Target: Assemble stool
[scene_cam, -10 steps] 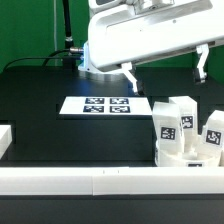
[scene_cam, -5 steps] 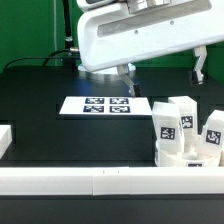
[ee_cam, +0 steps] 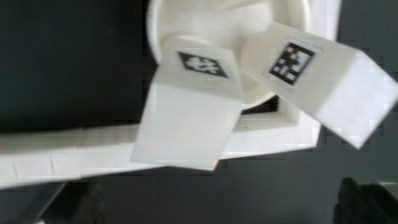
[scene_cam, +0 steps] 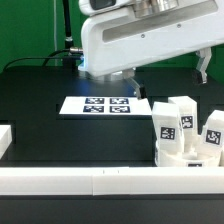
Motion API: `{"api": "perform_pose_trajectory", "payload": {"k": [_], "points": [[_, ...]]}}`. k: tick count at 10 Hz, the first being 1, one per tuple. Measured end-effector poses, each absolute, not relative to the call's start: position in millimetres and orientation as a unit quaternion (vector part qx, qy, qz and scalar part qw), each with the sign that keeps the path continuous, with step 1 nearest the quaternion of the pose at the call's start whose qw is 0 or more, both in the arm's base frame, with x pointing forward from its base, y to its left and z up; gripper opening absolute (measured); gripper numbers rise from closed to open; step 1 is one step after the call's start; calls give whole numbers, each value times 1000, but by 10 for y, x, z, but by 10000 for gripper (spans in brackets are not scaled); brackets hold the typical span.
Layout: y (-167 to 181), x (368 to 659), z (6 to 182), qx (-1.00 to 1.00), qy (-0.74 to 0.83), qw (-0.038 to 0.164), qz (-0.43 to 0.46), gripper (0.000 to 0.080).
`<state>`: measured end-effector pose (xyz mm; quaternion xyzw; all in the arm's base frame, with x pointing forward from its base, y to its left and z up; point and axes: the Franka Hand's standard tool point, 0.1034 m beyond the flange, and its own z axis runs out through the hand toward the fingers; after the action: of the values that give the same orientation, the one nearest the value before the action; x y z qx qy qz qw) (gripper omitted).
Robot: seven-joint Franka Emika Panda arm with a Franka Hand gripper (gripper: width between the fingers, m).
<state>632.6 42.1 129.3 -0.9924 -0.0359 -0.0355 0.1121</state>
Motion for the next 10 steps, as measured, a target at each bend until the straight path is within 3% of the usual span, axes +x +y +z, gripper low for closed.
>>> {"api": "perform_pose_trajectory", "payload": {"k": [3, 6, 10], "points": [[512, 6391, 1288, -970, -225, 78, -50, 649], [466, 6381, 1265, -938, -336, 70, -56, 649], [534, 6309, 1072, -864, -498, 52, -45, 649]]}}
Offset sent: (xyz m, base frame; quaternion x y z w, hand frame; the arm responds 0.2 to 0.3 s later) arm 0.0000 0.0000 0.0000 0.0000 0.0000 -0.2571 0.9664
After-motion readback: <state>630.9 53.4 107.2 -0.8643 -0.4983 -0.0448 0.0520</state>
